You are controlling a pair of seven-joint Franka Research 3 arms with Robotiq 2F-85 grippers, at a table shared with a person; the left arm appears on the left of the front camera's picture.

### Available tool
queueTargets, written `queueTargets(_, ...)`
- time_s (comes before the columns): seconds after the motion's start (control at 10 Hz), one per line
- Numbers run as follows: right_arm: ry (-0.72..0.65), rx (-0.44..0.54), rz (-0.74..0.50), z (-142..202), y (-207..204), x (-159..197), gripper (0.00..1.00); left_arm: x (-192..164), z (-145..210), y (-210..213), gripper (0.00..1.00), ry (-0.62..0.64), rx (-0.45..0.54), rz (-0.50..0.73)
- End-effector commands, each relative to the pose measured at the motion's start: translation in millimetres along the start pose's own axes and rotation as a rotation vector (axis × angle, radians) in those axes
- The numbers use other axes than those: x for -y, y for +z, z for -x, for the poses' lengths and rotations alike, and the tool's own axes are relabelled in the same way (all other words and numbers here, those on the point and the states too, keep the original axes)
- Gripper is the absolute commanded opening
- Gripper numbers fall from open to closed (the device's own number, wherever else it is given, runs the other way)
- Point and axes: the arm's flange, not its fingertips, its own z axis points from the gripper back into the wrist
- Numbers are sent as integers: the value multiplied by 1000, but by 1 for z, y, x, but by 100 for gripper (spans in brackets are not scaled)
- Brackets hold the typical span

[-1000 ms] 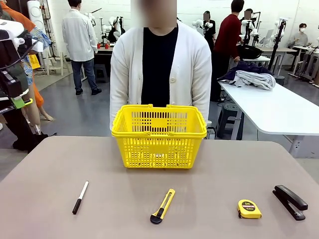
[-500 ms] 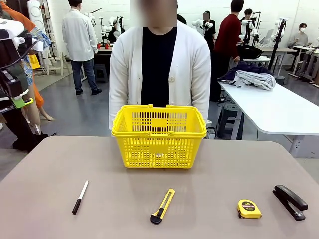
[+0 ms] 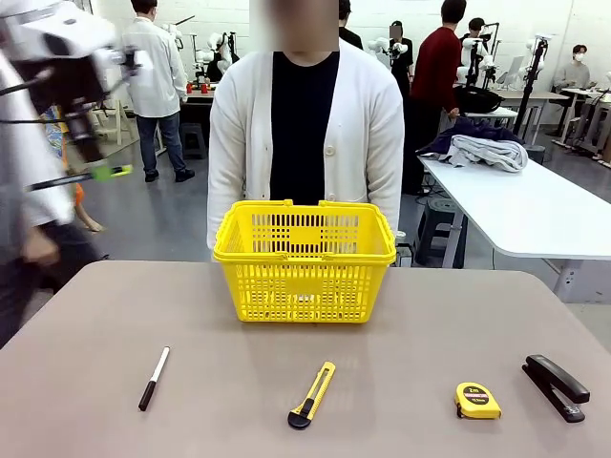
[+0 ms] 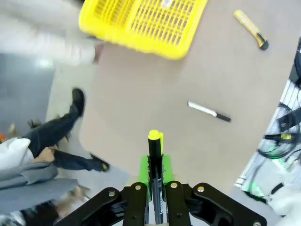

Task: Place the items the person wants into the basket.
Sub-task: Pick up the item the person points to and place it in the Market Basket.

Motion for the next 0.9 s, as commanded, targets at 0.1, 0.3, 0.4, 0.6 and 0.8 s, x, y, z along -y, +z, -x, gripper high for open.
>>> queueTargets(0.1,3,0,-11,1,-1,0,100,-66,-111,-22,12,-288,43,104)
queueTargets(0.3,3,0,-11,1,-1,0,100,-65,-177,-61,12,-381,41,179)
queueTargets(0.4,3,0,-11,1,-1,0,100,-60,-200,-81,12,-409,33,197)
queueTargets(0.6,3,0,-11,1,-1,0,100,-50,-230,-122,12,-404,-1,206)
queueTargets(0.8,3,0,-11,1,-1,0,100,-43,-238,-146,12,-380,-22,186)
